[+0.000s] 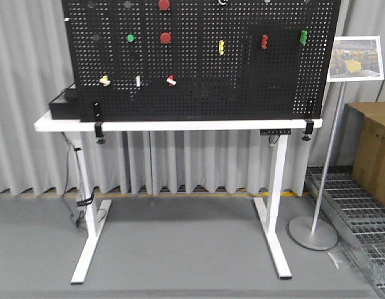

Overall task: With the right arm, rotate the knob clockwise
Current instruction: 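Drive the base forward up to the black pegboard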

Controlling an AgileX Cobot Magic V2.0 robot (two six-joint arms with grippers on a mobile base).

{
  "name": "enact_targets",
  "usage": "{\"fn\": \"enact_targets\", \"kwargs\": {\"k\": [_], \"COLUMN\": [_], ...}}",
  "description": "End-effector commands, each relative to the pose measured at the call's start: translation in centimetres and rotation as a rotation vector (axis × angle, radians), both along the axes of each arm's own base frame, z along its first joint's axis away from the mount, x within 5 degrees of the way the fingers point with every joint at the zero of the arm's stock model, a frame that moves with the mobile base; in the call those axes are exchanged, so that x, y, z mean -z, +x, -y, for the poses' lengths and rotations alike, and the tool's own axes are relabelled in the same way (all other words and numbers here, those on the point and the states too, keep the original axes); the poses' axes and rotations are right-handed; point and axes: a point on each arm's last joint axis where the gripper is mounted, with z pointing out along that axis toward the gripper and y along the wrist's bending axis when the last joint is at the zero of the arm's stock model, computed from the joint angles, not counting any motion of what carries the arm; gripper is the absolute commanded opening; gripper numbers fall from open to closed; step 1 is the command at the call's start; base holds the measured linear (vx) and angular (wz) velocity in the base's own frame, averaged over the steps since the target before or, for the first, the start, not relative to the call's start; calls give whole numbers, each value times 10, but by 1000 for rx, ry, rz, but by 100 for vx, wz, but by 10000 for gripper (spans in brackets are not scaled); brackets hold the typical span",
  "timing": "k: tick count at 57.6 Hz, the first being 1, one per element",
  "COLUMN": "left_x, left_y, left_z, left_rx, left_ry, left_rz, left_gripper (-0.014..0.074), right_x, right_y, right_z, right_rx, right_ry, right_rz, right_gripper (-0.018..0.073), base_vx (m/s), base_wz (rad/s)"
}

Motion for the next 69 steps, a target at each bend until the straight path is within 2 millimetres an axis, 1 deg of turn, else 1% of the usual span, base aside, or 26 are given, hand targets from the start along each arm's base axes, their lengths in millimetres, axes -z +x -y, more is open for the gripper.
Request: {"fn": "enact_targets", "kwargs": {"k": [1,41,69], "left_x": [-4,-4,-4], "left_y": [1,1,1], "left_z": [-1,-1,-1], "left_rx": [-12,-12,-12], "left_ry": [-16,-16,-16], "left_rz": [72,72,72], "left_gripper": [-6,-6,-6], "right_x": [-6,-6,-6], "right_y": [-2,-2,-2], "right_z": [-1,0,0], "right_rx": [-2,-1,-1], "right_ry": [-10,-10,-10], "right_rz": [90,87,87], "right_gripper": [-9,-9,-9], "base_vx": [42,47,43], "base_wz": [-10,4,-6]}}
